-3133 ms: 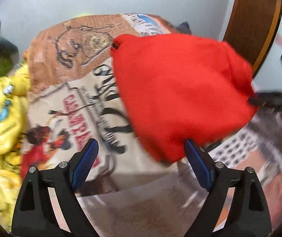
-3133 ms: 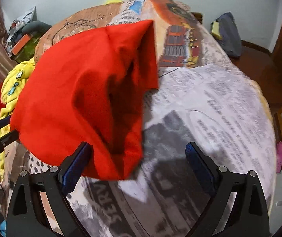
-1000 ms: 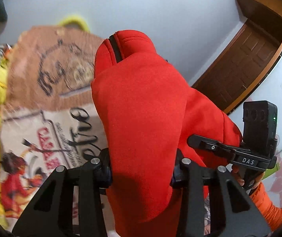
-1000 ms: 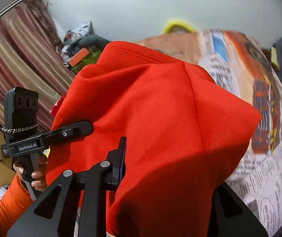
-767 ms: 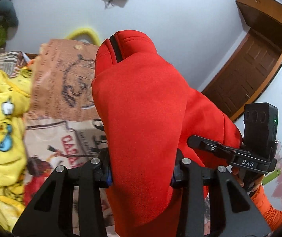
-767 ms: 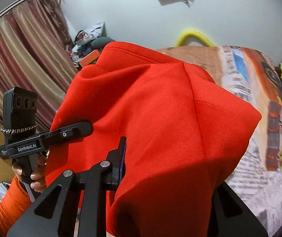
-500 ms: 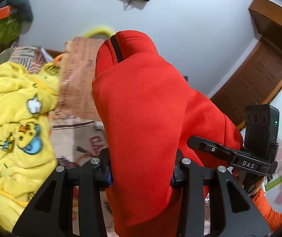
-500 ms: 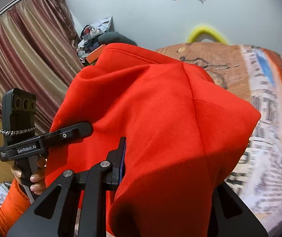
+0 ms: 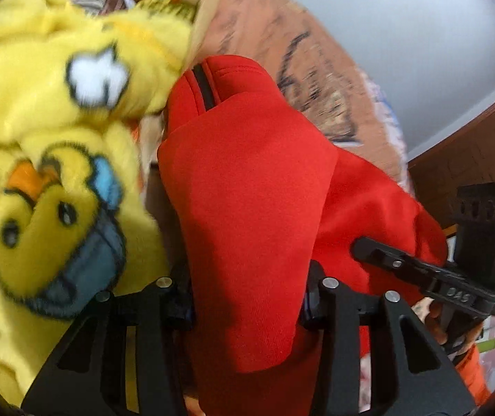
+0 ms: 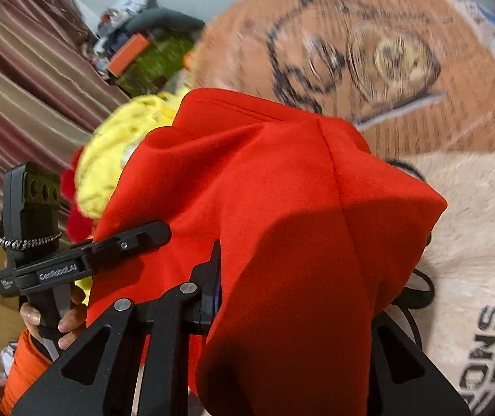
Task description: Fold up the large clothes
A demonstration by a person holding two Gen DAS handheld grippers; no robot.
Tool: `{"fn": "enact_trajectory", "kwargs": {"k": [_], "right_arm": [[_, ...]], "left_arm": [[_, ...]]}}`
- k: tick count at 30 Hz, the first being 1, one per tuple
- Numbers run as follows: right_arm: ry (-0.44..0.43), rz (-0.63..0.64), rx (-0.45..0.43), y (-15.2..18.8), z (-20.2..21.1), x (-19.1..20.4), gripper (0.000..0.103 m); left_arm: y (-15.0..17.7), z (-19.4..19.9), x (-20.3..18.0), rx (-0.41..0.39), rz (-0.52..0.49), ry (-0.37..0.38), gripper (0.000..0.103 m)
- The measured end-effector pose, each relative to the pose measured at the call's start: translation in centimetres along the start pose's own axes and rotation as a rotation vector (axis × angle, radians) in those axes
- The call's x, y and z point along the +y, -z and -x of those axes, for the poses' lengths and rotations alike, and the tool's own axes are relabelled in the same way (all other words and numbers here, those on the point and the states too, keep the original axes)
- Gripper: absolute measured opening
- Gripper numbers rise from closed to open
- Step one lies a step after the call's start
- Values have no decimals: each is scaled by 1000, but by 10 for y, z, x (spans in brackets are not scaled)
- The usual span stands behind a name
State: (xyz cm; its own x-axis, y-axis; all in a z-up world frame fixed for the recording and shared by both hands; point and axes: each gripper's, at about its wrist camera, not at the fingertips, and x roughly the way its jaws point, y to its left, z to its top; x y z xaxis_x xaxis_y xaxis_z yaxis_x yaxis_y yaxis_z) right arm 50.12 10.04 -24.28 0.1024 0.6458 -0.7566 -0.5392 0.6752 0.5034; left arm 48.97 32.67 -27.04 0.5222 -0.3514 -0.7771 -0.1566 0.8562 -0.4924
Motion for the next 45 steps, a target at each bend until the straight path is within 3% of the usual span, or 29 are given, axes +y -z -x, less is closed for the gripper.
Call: {"fn": "enact_trajectory", "kwargs": {"k": [4,6,8,16,20,25,29,36,45], "right_arm": [[29,15,40,7,-7,-9,23],[62,8,42,11,-3,-15,30],[85,-7,47,13,1,-21,39],[249,85,19,38,36,-19,60],[355,157,3,55,59,-12,67],[452,271,-49,73,89,7,67],[434,298,-149,82,126,35,67],[311,257,-401,90,213,90,67],[210,328,-713,145,319,167,67]], "left_arm": [[10,-6,3,-1,-55,-22,52],[16,-7,-7,8,-112,-79,58],[18,-6,-13,13,-128,-113,62],[43,26,-22,-27,-141,-199,72],[62,41,-22,-51,-144,-249,77],[83,66,-39,-91,-200,-352,77],[87,96,-63,-164,-224,-391,77],[113,196,-133,-395,-285,-363,77],[182,308,-232,-704,-409,-301,77]]}}
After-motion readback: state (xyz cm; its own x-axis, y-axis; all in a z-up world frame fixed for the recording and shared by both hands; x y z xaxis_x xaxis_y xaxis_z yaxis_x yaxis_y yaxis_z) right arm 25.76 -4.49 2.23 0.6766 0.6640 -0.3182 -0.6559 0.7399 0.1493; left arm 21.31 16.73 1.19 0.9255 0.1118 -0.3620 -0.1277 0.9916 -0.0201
